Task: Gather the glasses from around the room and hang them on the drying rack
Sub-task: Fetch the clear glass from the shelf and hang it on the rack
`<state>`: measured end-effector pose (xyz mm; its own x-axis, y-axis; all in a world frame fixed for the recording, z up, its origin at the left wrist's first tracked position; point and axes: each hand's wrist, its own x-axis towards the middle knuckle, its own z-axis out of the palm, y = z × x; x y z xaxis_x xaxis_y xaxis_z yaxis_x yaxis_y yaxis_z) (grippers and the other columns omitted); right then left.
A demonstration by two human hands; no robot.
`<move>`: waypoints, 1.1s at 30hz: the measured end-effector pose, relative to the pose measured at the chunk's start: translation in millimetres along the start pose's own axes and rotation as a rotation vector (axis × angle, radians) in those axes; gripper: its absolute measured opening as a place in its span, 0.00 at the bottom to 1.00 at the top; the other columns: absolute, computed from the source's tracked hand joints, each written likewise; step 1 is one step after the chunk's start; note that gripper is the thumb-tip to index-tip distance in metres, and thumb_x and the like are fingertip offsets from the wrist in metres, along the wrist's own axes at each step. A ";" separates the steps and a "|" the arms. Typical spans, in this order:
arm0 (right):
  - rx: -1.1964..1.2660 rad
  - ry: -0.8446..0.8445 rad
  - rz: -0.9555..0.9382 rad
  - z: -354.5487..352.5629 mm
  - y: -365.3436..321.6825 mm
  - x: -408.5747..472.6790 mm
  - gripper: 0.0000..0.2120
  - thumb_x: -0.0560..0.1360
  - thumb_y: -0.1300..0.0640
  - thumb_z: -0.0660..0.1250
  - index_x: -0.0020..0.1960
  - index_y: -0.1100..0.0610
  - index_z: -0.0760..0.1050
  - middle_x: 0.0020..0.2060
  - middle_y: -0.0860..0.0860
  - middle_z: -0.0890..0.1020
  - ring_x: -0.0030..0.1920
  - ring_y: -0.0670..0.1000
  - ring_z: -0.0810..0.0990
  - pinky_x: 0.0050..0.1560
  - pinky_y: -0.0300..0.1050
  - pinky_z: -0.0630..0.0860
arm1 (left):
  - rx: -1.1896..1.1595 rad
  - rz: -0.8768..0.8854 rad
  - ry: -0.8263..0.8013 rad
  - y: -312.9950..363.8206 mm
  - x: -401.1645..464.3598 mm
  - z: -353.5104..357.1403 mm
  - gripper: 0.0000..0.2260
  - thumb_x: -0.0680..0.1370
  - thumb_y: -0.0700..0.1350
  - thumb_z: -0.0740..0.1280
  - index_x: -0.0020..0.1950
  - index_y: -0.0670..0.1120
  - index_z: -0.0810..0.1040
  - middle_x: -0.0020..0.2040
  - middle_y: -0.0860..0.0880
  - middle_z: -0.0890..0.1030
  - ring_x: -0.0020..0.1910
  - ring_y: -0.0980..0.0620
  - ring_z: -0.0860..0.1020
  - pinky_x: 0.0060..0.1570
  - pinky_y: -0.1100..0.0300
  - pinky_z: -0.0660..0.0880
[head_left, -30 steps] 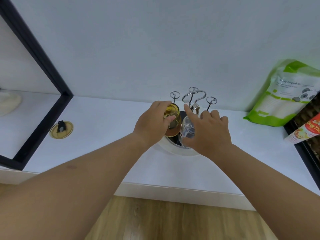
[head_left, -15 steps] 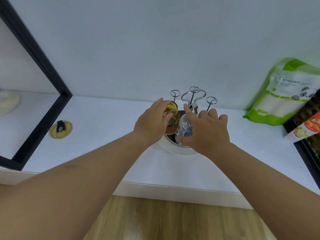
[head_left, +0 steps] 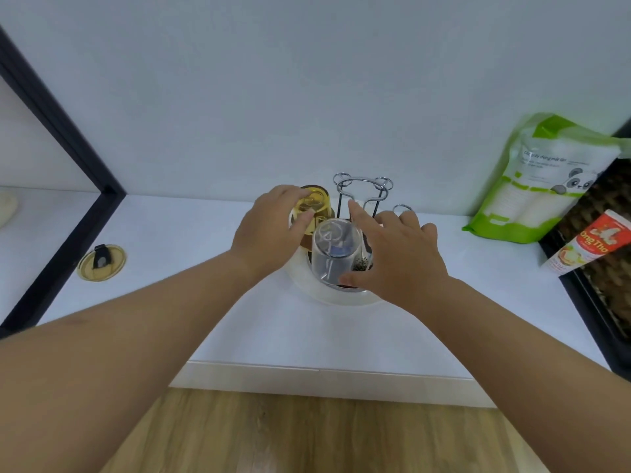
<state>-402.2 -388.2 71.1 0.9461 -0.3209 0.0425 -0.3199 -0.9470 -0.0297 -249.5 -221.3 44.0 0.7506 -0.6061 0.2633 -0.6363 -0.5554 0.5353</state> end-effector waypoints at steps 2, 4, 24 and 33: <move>0.013 -0.003 -0.008 -1.1 3.9 0.9 0.54 0.69 0.27 0.71 0.85 0.41 0.47 0.64 0.50 0.78 0.65 0.58 0.71 0.58 0.56 0.67 | -0.053 0.045 0.043 7.3 -13.7 2.7 0.20 0.81 0.58 0.64 0.70 0.53 0.75 0.66 0.54 0.76 0.65 0.53 0.73 0.62 0.54 0.73; 0.022 -0.003 -0.021 -0.3 6.8 3.1 0.50 0.73 0.32 0.71 0.85 0.41 0.47 0.62 0.49 0.79 0.64 0.58 0.72 0.56 0.55 0.67 | -0.076 0.067 0.025 13.7 -26.3 9.2 0.22 0.78 0.62 0.66 0.70 0.54 0.75 0.66 0.55 0.76 0.64 0.53 0.74 0.61 0.55 0.73; 0.181 0.103 -0.005 18.6 5.1 5.2 0.17 0.83 0.40 0.64 0.66 0.46 0.78 0.47 0.49 0.84 0.58 0.56 0.75 0.52 0.51 0.67 | -0.153 0.000 0.037 2.8 -20.9 32.0 0.28 0.77 0.55 0.73 0.75 0.51 0.70 0.70 0.54 0.74 0.65 0.56 0.72 0.61 0.63 0.70; 0.177 0.096 -0.002 19.7 5.0 4.6 0.18 0.83 0.40 0.63 0.67 0.47 0.78 0.49 0.49 0.84 0.59 0.57 0.75 0.52 0.52 0.65 | -0.207 -0.006 0.038 3.0 -17.3 32.3 0.27 0.77 0.55 0.73 0.74 0.52 0.71 0.69 0.55 0.74 0.63 0.60 0.71 0.60 0.60 0.73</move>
<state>-398.5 -394.2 51.4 0.9348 -0.3273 0.1376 -0.2967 -0.9330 -0.2038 -270.1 -230.9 15.2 0.7628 -0.5790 0.2878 -0.5847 -0.4278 0.6892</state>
